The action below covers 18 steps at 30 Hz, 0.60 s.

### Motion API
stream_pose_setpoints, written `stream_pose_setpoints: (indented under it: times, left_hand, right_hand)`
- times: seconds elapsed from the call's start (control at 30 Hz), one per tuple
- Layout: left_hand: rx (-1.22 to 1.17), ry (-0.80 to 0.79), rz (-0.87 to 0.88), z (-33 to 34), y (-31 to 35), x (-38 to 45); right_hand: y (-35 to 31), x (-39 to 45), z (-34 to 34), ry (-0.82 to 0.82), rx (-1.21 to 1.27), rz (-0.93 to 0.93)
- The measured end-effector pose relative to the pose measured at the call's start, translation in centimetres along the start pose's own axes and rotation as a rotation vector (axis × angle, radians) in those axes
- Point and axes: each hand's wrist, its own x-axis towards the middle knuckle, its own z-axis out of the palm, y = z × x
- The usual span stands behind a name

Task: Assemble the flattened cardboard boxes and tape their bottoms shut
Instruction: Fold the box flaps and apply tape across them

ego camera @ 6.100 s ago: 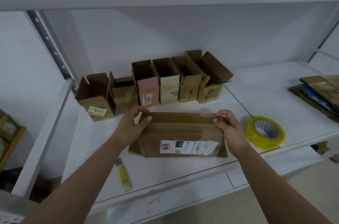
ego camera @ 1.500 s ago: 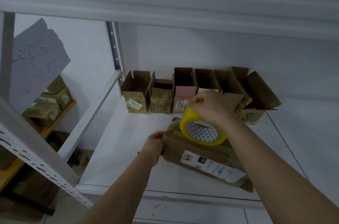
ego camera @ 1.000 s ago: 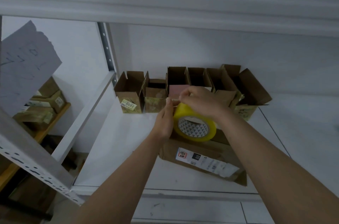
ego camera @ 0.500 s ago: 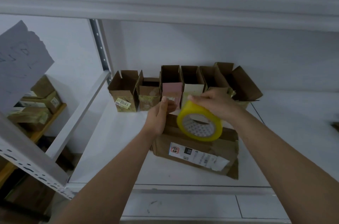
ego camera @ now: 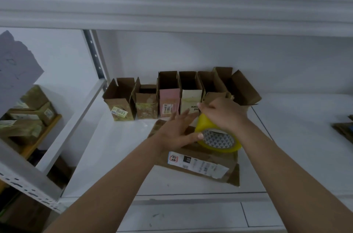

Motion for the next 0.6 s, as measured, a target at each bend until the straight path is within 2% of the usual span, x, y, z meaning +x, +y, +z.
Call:
stream_pose_setpoints:
  times: [0.07, 0.17, 0.23, 0.37, 0.43, 0.5, 0.6]
  left_hand:
    - [0.053, -0.025, 0.080, 1.1, 0.2, 1.1]
    - [0.040, 0.016, 0.052, 2.8, -1.0, 1.6]
    - [0.082, 0.002, 0.036, 3.1, -1.5, 1.6]
    - [0.150, -0.018, 0.027, 3.0, -1.6, 1.9]
    - [0.198, -0.044, 0.020, 3.1, -1.7, 1.8]
    - [0.258, -0.061, 0.011, 3.2, -1.6, 1.7]
    - [0.405, -0.101, -0.011, 3.1, -1.4, 1.9]
  right_hand:
    - [0.0, 0.2, 0.1, -0.002, 0.014, -0.004]
    - [0.9, 0.2, 0.0, 0.003, 0.154, -0.001]
    - [1.9, -0.2, -0.3, 0.007, 0.350, 0.050]
    - [4.9, -1.5, 0.4, -0.091, 0.913, 0.217]
    - [6.2, -2.1, 1.4, -0.101, 1.089, 0.247]
    - [6.4, -2.5, 1.8, -0.077, 1.145, 0.238]
    - [5.6, -2.4, 0.8, -0.023, 0.914, 0.226]
